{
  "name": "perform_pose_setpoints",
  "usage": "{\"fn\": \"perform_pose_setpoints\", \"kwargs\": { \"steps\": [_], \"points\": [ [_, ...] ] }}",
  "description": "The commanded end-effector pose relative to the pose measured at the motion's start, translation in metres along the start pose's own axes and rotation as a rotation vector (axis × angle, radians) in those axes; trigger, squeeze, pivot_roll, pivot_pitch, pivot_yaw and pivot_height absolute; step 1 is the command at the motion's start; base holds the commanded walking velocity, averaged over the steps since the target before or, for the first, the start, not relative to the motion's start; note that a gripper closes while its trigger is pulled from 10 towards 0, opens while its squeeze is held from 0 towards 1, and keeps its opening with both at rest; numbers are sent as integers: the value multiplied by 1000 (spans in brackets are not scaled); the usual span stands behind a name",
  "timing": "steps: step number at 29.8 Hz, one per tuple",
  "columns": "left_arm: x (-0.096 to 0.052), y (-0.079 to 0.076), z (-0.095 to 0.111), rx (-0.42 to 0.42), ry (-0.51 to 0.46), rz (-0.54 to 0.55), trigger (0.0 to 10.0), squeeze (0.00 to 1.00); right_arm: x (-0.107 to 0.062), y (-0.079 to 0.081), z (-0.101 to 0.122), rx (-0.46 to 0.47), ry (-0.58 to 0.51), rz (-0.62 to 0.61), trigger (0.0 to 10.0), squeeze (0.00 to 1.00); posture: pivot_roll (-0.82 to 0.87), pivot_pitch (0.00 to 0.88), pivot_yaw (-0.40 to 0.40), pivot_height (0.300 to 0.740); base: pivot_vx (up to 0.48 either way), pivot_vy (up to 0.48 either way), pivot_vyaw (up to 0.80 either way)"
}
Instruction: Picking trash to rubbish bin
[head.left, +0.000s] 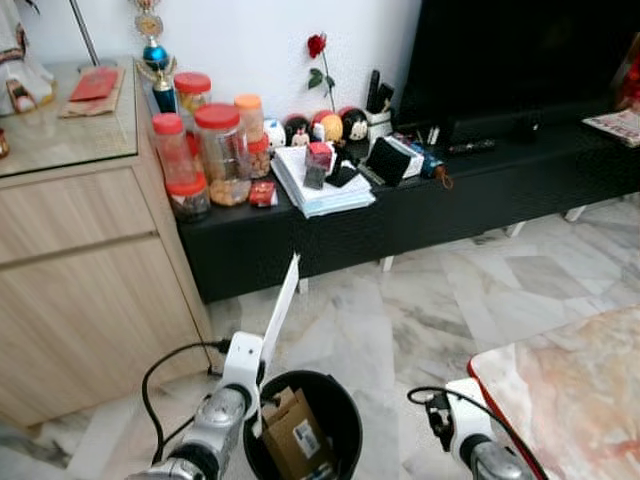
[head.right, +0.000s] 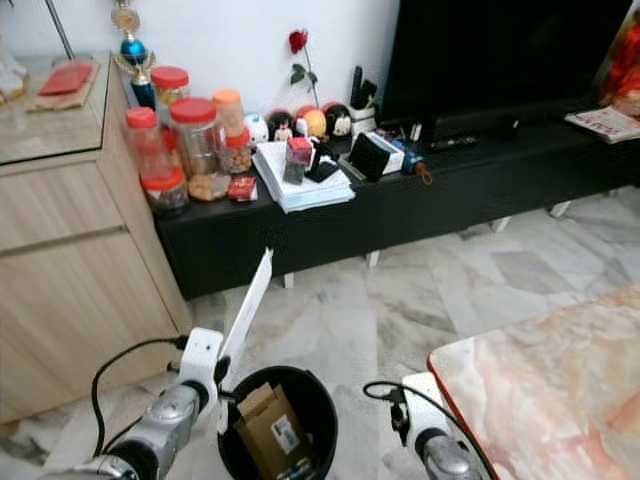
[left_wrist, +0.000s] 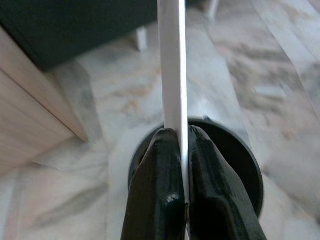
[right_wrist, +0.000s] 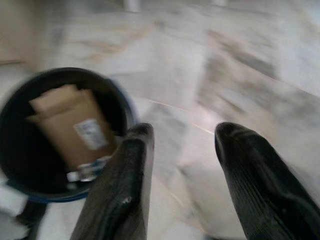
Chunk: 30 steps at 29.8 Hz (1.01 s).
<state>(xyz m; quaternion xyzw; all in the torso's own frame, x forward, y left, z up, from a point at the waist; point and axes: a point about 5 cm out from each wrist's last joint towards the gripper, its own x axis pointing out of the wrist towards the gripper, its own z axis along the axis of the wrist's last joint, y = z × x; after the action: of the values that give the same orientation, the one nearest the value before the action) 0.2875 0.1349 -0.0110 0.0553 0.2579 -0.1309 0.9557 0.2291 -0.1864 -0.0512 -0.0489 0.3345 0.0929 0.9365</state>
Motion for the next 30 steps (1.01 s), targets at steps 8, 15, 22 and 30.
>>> {"fn": "perform_pose_setpoints", "kwargs": {
  "steps": [8, 15, 22, 30],
  "points": [
    [8, -45, 5, 40, 72, -254, 10000, 0, 6, 22, 25, -84, -94, 224, 10000, 0, 38, 68, -78, 740, 0, 0, 0],
    [5, -64, -9, 38, 189, -328, 10000, 0, 6, 25, 36, -127, -147, 288, 10000, 0, 17, 78, -91, 740, 0, 0, 0],
    [0, -61, -26, -15, 281, -272, 10000, 0, 5, 24, 38, -136, -163, 300, 10000, 0, 14, 87, -99, 740, 0, 0, 0],
    [-3, -52, -35, -71, 346, -209, 10000, 0, 4, 25, 38, -136, -165, 304, 10000, 0, 15, 90, -100, 740, 0, 0, 0]
  ]
}}
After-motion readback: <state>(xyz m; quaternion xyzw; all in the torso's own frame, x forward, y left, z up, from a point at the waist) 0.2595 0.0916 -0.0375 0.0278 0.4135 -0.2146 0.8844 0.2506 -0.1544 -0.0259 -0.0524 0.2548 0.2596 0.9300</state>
